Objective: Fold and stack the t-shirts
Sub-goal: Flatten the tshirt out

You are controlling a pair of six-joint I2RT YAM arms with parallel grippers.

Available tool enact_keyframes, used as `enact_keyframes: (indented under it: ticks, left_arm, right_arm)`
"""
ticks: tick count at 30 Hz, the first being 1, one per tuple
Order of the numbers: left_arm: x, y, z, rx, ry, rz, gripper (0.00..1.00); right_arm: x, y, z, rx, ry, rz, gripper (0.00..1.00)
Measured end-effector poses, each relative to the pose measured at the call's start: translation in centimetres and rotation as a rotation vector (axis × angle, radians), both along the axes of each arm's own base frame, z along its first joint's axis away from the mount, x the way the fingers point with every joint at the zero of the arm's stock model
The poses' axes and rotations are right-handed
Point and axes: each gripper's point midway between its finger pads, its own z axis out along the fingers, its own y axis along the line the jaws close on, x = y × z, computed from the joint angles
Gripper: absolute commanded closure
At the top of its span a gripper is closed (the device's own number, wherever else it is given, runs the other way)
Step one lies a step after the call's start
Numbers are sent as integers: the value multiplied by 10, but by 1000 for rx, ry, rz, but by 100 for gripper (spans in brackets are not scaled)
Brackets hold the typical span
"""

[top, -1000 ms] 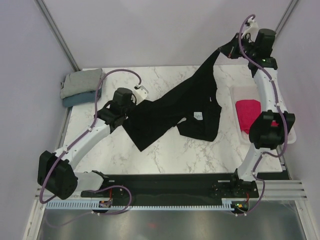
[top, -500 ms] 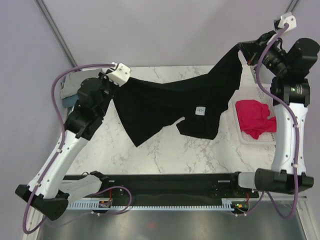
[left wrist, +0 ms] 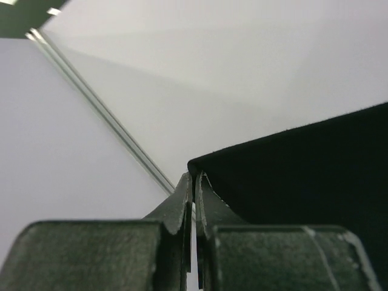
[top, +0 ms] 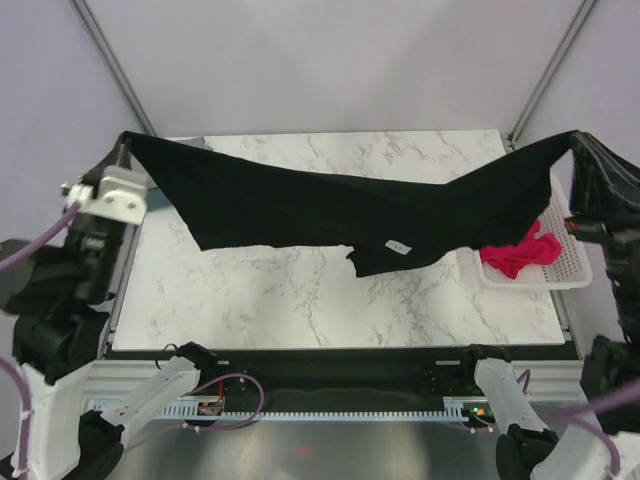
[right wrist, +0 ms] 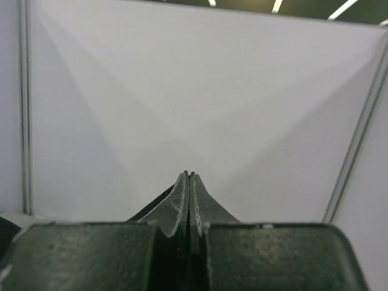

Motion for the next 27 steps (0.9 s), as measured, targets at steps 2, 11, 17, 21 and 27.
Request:
enact_keyframes:
  ticks: [2,11,17,21,27]
  left_arm:
    - [-24,9,21,-23,-62,-19,98]
    - [-102,39,85,-99,-274,-64,98]
    - [-65,17,40,-35,-154,-77,98]
    - [-2,-13,-43,70,57,-72,98]
    - [96,-51,-227,289,444,-21,98]
  right_arm:
    - [-31,1,22,-1,-80,-22,100]
    - [-153,11,88,-19,-377,-70,100]
    - [-110,3,77,-24,-306,-84,100]
    - [-3,-13,33,-21,-101,-90,100]
    - [201,-40,-144,12,418,-52,100]
